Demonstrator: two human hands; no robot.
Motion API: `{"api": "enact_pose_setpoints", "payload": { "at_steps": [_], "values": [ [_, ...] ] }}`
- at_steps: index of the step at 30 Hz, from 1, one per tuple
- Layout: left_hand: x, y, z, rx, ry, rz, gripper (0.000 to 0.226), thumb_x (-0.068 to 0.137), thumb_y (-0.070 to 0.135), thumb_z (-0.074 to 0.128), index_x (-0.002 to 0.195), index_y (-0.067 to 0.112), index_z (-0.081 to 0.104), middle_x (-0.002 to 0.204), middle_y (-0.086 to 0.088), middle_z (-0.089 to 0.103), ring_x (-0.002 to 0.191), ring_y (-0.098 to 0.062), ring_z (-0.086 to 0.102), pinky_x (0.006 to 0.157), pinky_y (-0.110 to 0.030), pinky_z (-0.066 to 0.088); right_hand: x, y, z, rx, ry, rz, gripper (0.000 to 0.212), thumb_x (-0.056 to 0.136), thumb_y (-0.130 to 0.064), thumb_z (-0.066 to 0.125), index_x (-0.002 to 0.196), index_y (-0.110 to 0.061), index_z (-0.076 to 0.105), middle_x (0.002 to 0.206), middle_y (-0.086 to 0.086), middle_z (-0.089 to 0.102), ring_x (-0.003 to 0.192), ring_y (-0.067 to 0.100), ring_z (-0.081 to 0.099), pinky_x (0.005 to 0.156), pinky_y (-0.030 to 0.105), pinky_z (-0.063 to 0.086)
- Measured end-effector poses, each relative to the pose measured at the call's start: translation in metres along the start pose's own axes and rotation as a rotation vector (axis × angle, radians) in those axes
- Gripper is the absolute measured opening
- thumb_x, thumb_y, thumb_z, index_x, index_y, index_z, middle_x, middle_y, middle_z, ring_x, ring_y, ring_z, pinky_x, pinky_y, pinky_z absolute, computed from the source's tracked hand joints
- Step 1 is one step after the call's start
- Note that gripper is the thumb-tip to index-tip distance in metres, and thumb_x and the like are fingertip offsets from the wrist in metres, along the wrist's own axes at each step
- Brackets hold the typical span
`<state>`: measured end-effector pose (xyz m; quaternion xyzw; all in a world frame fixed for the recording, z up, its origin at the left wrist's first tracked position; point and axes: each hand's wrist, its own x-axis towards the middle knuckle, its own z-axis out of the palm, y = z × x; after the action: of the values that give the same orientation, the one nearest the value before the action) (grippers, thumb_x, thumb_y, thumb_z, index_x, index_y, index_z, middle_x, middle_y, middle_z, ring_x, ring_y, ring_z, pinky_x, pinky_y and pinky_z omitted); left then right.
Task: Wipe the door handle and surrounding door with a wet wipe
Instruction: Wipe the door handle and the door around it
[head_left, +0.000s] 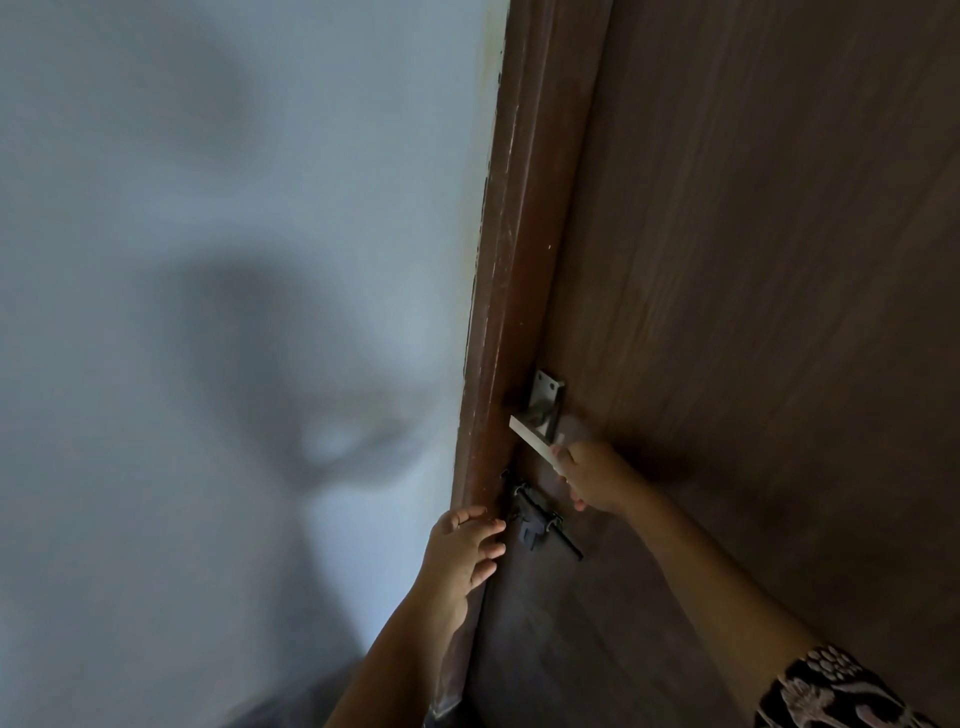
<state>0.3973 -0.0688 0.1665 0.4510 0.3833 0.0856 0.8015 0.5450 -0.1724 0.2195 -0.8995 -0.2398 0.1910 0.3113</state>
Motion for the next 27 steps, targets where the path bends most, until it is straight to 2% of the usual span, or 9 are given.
{"api": "enact_pose_setpoints", "payload": {
  "at_steps": [3,5,8,11,13,16,19,23,27],
  "values": [
    [0.006,0.003,0.001,0.006,-0.009,0.009,0.019,0.087,0.007,0.068,0.099,0.018,0.060,0.098,-0.009,0.068,0.086,-0.022,0.066,0.069,-0.026,0.052,0.004,-0.008,-0.012,-0.311,-0.026,-0.004,0.033,0.101,-0.030,0.037,0.109,-0.006,0.058,0.094,0.013,0.064,0.081,0.021,0.061,0.078,0.035,0.050],
    [0.008,0.005,-0.004,0.013,-0.010,0.020,0.021,0.086,0.008,0.068,0.104,0.016,0.059,0.103,-0.010,0.067,0.089,-0.024,0.066,0.066,-0.025,0.051,0.007,-0.016,-0.013,-0.504,0.070,-0.040,0.032,0.101,-0.030,0.038,0.111,-0.008,0.058,0.103,0.013,0.065,0.089,0.023,0.063,0.077,0.034,0.050],
    [0.013,0.005,-0.014,-0.004,0.017,0.028,0.024,0.086,0.007,0.067,0.108,0.013,0.058,0.106,-0.012,0.066,0.091,-0.025,0.065,0.072,-0.027,0.050,0.014,-0.030,-0.013,-0.632,0.418,-0.271,0.021,0.099,-0.025,0.045,0.103,-0.013,0.062,0.096,0.007,0.065,0.079,0.016,0.060,0.060,0.025,0.045],
    [0.014,0.006,-0.017,-0.012,0.015,0.033,0.026,0.086,0.005,0.066,0.111,0.011,0.058,0.109,-0.013,0.065,0.093,-0.026,0.064,0.084,-0.033,0.049,0.030,-0.043,-0.024,-0.749,0.692,-0.620,0.020,0.085,-0.006,0.063,0.105,-0.010,0.064,0.102,0.009,0.067,0.093,0.021,0.062,0.066,0.024,0.053],
    [0.015,0.007,-0.018,-0.014,0.009,0.034,0.028,0.086,0.005,0.067,0.113,0.011,0.057,0.110,-0.013,0.065,0.090,-0.024,0.064,0.084,-0.033,0.048,0.040,-0.049,-0.027,-0.909,0.625,-0.672,0.022,0.086,-0.007,0.060,0.108,-0.009,0.062,0.112,0.011,0.066,0.112,0.024,0.057,0.084,0.028,0.052],
    [0.017,0.007,-0.019,-0.014,0.006,0.037,0.030,0.087,0.005,0.067,0.114,0.011,0.057,0.107,-0.012,0.065,0.087,-0.023,0.064,0.082,-0.032,0.049,0.054,-0.044,-0.020,-1.307,0.475,-0.666,0.026,0.092,-0.017,0.055,0.116,-0.009,0.059,0.131,0.014,0.057,0.136,0.028,0.036,0.112,0.041,0.027],
    [0.019,0.007,-0.021,-0.017,0.009,0.039,0.031,0.087,0.006,0.067,0.116,0.010,0.057,0.107,-0.012,0.064,0.087,-0.023,0.064,0.079,-0.030,0.051,0.054,-0.040,-0.022,-1.542,0.445,-0.652,0.045,0.093,-0.027,0.053,0.133,-0.007,0.048,0.143,0.016,0.045,0.141,0.031,0.026,0.116,0.049,0.007],
    [0.017,0.006,-0.021,-0.029,0.009,0.019,0.033,0.086,0.005,0.067,0.117,0.010,0.057,0.106,-0.012,0.063,0.089,-0.024,0.064,0.079,-0.030,0.051,0.044,-0.025,-0.024,-1.573,0.445,-0.588,0.058,0.096,-0.031,0.045,0.142,0.001,0.030,0.149,0.021,0.034,0.140,0.033,0.026,0.116,0.045,0.015],
    [0.013,0.005,-0.029,-0.002,0.005,0.018,0.032,0.087,0.006,0.067,0.116,0.010,0.056,0.106,-0.012,0.063,0.094,-0.026,0.063,0.071,-0.026,0.052,0.025,-0.017,-0.018,-1.410,0.464,-0.620,0.043,0.086,-0.021,0.063,0.123,-0.001,0.056,0.123,0.022,0.062,0.117,0.029,0.058,0.102,0.037,0.042]
  ]
}}
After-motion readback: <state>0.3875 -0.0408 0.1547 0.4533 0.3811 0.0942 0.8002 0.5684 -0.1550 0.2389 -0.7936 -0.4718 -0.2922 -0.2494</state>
